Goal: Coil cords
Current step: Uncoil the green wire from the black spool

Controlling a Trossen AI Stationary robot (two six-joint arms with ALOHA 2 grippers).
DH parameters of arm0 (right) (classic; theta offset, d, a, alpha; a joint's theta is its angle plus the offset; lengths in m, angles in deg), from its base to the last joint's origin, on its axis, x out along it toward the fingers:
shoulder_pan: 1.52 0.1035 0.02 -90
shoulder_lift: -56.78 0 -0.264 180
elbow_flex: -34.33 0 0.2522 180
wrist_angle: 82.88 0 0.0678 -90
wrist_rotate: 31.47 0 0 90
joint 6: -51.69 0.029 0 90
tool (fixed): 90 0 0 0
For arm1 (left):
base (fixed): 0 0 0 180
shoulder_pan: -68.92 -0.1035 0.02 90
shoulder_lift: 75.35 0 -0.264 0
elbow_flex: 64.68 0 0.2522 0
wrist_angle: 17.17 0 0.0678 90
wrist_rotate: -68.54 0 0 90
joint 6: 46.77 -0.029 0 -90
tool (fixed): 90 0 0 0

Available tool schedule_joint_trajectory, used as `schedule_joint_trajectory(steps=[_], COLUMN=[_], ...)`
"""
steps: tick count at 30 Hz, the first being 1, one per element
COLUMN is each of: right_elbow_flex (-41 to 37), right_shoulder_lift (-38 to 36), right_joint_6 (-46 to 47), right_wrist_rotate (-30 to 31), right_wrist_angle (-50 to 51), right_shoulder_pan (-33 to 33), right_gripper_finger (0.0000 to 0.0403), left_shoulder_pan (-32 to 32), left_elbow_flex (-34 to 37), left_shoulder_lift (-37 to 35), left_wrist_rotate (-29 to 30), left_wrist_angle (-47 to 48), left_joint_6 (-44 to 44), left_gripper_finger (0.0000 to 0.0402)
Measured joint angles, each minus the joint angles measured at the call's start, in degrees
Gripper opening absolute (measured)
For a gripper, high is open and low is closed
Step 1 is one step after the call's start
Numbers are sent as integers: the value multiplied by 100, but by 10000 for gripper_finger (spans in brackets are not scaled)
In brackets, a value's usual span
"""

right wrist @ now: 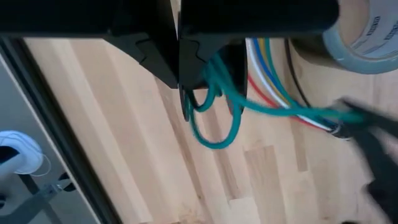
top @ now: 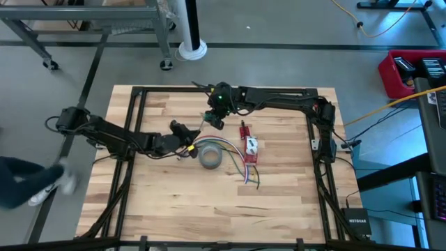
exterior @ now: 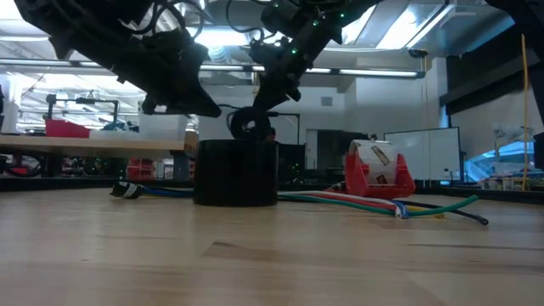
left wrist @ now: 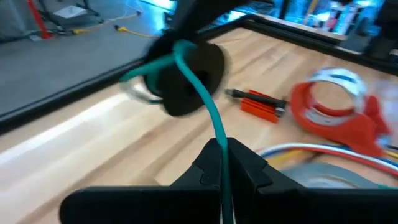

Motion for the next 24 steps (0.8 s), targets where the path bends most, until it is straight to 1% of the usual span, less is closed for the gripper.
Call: schedule_joint_trajectory(steps=[8, 12, 14, 16, 21, 24], right_elbow_flex=[0, 0, 0, 0, 0, 0], right_shoulder_lift=[0, 0, 0, 0, 0, 0], right_joint_6=[0, 48, 154, 274, 498, 621], right_wrist_rotate=[-35, -30, -32, -42, -75, -79], right_wrist_angle=[-4, -138, -316, -575, -1016, -1021], right_shoulder_pan=[4, -4, -4, -4, -4, -2], right_gripper_finger=[0, 0, 0, 0, 0, 0], left_shoulder_pan=[220, 184, 160, 137, 135, 179], left_elbow_flex=[2, 2, 2, -33, -310, -328], left_shoulder_lift=[0, 2, 2, 2, 2, 2], left_wrist_rotate=[131, 121, 35, -26, -44, 50], left_wrist_angle=[-175, -942, -1420, -1668, -1300, -747], left_joint_6=[140, -308, -646, -921, -1095, -728], left_gripper_finger=[0, 0, 0, 0, 0, 0])
